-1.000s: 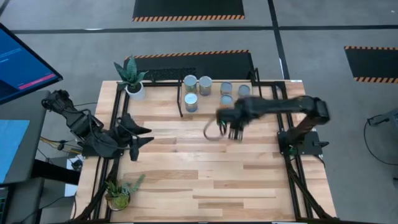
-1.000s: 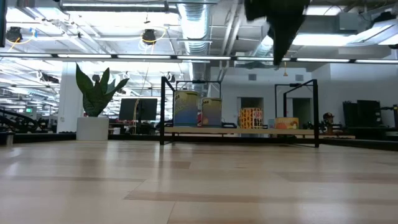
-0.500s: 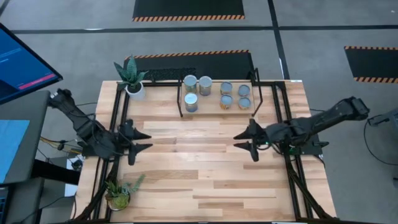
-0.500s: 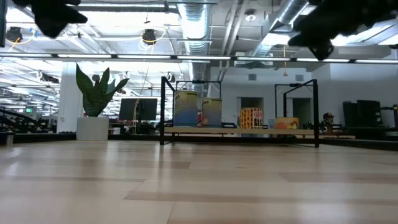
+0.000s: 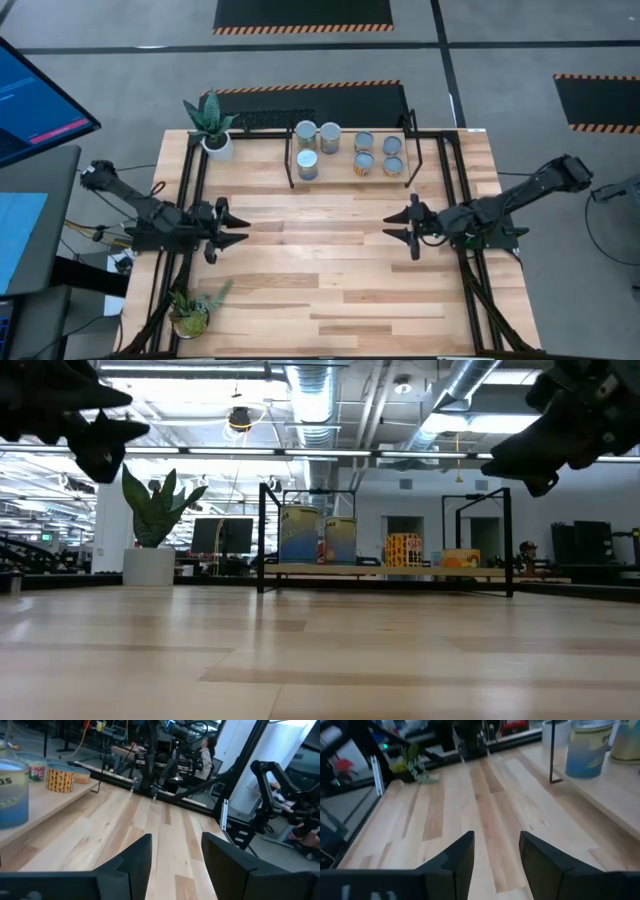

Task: Pick and place cans onto a shelf
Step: Return to Home Position

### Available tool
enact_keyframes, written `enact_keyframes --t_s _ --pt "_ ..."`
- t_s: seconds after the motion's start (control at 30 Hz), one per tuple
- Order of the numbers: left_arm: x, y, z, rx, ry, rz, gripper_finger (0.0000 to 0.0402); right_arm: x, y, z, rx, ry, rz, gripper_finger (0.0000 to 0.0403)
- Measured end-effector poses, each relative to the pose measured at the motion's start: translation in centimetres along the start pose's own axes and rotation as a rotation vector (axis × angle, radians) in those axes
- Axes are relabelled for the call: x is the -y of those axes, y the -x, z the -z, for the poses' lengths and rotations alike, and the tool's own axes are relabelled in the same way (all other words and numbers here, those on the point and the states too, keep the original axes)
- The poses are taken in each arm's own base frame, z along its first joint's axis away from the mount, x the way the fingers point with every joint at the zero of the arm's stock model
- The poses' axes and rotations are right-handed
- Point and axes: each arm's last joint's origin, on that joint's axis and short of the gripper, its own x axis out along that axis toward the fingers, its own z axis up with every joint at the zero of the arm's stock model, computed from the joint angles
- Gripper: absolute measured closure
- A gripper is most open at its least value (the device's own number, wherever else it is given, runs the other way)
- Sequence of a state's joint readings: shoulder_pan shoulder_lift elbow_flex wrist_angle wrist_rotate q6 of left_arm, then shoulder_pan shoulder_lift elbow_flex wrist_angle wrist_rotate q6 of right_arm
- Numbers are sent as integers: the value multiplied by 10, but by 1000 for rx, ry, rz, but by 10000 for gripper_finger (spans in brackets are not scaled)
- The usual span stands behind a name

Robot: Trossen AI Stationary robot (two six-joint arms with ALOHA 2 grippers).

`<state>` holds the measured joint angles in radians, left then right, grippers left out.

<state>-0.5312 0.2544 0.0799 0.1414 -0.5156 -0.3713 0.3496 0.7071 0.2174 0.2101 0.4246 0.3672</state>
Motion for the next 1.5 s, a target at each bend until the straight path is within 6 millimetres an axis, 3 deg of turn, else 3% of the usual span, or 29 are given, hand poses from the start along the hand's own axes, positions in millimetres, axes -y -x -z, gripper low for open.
enact_keyframes --t_s 0.53,0.73,1.0,1.33,1.5 --pt "-34 5 -3 110 -61 41 239 22 19 25 197 13 -42 222" --pt "-41 5 -3 97 -58 1 239 24 24 21 241 38 -45 218" --pt "-46 4 -4 102 -57 -20 239 32 30 19 276 40 47 223" --pt "-42 9 -17 110 -56 -21 239 39 41 21 280 15 46 218" --pt "-43 8 -14 72 -48 -41 239 40 48 17 253 39 43 222"
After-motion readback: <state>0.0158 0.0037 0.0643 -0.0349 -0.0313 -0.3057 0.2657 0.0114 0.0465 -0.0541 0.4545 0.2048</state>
